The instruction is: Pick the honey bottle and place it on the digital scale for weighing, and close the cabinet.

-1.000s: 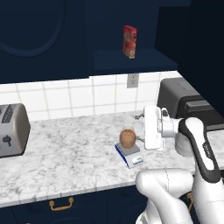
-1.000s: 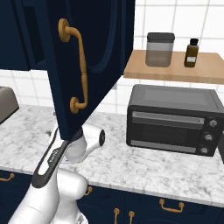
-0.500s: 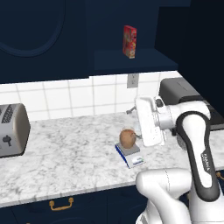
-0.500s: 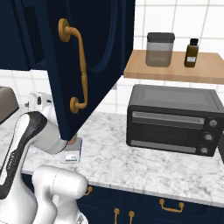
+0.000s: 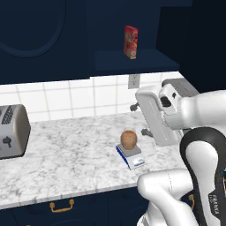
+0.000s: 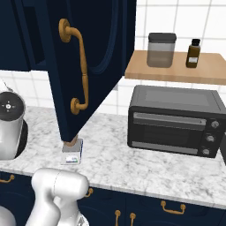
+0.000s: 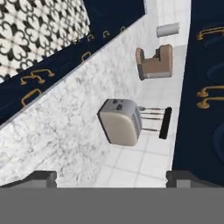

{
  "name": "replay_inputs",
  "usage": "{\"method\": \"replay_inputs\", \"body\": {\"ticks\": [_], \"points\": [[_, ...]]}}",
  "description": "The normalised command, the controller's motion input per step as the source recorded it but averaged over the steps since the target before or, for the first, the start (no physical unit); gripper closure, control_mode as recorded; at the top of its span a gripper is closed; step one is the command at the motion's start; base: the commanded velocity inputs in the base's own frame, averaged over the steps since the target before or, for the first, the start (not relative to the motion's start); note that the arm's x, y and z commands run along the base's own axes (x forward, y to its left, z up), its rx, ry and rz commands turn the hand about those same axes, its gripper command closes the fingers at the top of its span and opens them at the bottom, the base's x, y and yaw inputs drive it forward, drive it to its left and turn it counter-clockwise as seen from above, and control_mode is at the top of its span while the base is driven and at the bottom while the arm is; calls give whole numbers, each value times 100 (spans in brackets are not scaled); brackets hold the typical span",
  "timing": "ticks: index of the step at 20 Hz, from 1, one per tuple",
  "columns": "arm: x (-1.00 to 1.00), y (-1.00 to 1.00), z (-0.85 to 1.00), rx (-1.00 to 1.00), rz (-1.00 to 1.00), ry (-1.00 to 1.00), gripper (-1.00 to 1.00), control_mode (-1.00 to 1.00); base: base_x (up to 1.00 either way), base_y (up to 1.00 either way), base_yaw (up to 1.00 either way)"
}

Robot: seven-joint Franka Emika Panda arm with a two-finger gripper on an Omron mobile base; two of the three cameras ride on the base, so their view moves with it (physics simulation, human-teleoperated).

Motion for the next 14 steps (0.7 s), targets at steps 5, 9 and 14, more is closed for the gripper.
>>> {"method": "replay_inputs", "body": {"ticks": [5,9,14], "points": [[-100,-48,5,-2,-15,-47,-100,-100,0,0,0],[-92,-96,-61,15,-14,-37,-100,-100,0,0,0],[-100,-49,-100,30,-17,-55,-100,-100,0,0,0]]}}
